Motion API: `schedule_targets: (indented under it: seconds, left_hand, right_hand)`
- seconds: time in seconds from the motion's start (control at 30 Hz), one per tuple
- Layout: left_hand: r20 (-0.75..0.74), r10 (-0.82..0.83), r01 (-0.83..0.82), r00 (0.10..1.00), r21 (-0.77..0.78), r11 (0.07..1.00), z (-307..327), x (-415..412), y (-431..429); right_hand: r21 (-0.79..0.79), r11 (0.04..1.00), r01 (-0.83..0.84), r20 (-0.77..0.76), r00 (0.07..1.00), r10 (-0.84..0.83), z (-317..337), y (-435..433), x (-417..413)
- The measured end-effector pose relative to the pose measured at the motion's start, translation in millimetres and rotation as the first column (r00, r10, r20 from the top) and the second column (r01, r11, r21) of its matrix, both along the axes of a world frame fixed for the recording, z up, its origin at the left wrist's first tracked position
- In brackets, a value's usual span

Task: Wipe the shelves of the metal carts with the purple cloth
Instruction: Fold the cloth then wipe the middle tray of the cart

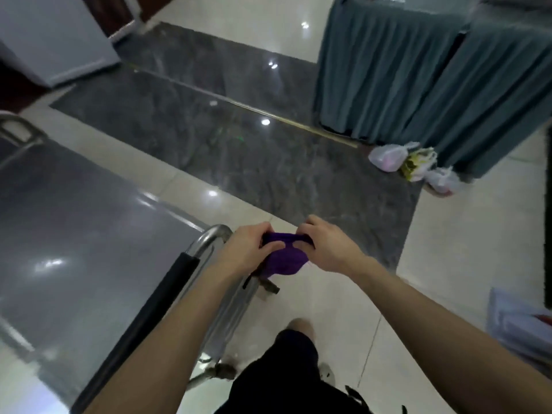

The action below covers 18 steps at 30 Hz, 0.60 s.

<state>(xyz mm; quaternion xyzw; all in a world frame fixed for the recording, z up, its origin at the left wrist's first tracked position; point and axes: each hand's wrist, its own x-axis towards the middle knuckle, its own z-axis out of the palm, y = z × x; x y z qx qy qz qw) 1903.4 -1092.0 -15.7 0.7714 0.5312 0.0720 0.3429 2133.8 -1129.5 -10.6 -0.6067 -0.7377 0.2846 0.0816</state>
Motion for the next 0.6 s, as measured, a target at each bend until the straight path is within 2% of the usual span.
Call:
schedule_targets:
  seconds: [0.2,0.3,0.4,0.5,0.6]
  left_hand:
    - [0.014,0.09,-0.087,0.996,-0.114,0.99,-5,23,118]
    - [0.028,0.159,-0.156,0.987,-0.093,0.983,-3,43,186]
    - [0.067,0.226,-0.222,0.972,-0.063,0.973,5,50,236]
    - [0.183,0.422,-0.41,0.888,-0.102,0.906,9,30,272]
    - [0.16,0.574,-0.567,0.803,-0.09,0.819,-7,-1,293]
  right_hand:
    - [0.011,0.982,-0.187,0.036,0.982,0.186,-4,151,26]
    - [0.0,0.958,-0.287,0.015,0.958,0.287,8,222,41]
    - [0.087,0.927,-0.364,0.042,0.931,0.361,24,291,40]
    - [0.142,0.885,-0.443,-0.026,0.892,0.451,34,358,17]
    - [0.167,0.781,-0.602,-0.061,0.784,0.618,34,418,-19]
